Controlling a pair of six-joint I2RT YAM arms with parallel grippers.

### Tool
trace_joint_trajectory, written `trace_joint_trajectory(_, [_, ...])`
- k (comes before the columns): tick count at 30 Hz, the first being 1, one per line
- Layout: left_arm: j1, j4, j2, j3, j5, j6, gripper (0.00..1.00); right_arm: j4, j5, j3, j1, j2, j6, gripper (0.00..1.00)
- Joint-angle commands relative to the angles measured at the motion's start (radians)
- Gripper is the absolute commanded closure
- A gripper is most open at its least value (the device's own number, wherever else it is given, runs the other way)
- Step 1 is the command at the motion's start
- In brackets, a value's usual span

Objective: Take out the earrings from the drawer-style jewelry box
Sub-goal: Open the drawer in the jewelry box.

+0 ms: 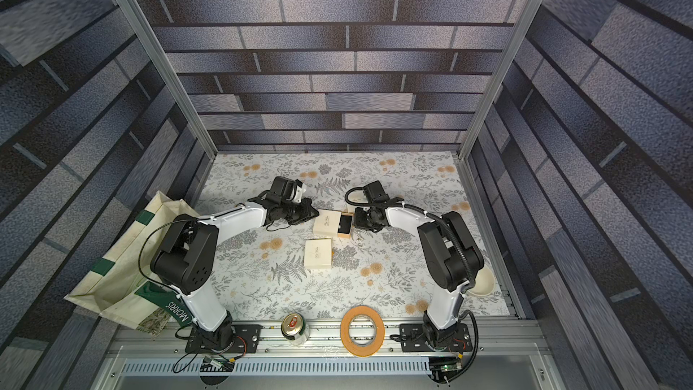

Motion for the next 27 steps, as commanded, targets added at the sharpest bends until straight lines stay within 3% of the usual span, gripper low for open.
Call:
trace_joint_trajectory(1, [-0.010,0.008,0.018,0.030,0.020,-0.020,1.00,0.031,-0.031,-0.008,-0.009,0.023,0.016,0.81])
trace_joint_trajectory(27, [-0.034,0.015,0.050,0.043,0.024,-0.032,1.00,0.046,-0.070,-0.042,-0.010,0.047,0.024,0.83])
